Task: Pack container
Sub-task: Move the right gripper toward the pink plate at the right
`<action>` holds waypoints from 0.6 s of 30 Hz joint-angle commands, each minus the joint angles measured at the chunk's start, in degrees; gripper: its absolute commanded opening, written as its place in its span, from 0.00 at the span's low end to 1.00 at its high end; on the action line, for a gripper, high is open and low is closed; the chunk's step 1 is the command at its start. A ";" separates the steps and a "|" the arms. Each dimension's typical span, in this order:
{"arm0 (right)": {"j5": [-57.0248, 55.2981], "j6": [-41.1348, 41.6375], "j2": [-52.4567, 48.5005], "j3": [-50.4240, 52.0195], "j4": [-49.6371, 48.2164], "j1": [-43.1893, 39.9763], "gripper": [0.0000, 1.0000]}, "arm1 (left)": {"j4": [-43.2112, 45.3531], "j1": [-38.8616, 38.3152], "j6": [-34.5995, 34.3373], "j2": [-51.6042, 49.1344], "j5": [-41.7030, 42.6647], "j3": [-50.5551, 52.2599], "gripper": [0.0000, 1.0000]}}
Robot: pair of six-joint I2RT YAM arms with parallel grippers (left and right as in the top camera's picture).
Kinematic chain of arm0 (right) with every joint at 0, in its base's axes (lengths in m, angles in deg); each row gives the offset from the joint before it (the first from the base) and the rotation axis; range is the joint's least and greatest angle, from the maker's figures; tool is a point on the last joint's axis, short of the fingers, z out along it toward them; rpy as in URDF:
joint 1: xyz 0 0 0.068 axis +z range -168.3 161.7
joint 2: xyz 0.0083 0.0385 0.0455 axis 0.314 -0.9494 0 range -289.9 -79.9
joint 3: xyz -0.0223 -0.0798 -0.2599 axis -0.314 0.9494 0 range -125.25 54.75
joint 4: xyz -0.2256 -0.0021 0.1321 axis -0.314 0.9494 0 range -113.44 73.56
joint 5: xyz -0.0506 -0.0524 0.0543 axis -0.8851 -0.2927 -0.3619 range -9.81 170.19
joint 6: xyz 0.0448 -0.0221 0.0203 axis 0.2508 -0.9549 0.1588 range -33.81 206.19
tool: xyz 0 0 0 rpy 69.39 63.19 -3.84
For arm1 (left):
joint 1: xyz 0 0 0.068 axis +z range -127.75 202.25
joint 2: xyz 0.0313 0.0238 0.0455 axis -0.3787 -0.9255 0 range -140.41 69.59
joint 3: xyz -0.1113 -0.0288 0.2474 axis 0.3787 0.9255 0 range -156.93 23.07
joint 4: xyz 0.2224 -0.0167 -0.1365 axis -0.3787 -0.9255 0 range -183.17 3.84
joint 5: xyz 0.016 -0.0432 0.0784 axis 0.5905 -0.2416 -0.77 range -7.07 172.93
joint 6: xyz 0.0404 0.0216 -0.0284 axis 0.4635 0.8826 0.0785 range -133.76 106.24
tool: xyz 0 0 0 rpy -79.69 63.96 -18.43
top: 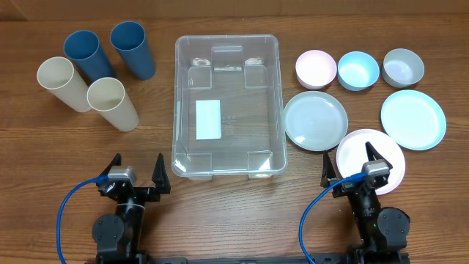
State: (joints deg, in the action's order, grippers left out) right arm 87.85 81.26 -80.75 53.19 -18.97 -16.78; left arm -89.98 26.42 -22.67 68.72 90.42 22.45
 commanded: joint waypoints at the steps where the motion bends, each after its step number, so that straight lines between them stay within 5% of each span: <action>1: 0.55 0.42 -1.20 -8.57 0.55 -0.48 1.00 | 0.02 0.37 0.81 0.61 -0.20 0.35 1.00; 6: 4.24 0.42 -19.82 -29.24 11.13 -2.10 1.00 | 0.02 0.37 0.81 0.61 -0.20 0.35 1.00; 13: 10.05 0.44 -57.86 -72.72 51.74 -2.89 1.00 | 0.02 0.37 0.81 0.61 -0.20 0.35 1.00; 18: 10.93 0.46 -71.06 -78.38 63.30 -2.86 1.00 | 0.02 0.37 0.81 0.61 -0.20 0.35 1.00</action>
State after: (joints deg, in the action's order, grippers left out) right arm 97.38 81.64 -147.78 -23.99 42.23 -19.45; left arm -89.83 26.42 -22.54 68.72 90.39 22.58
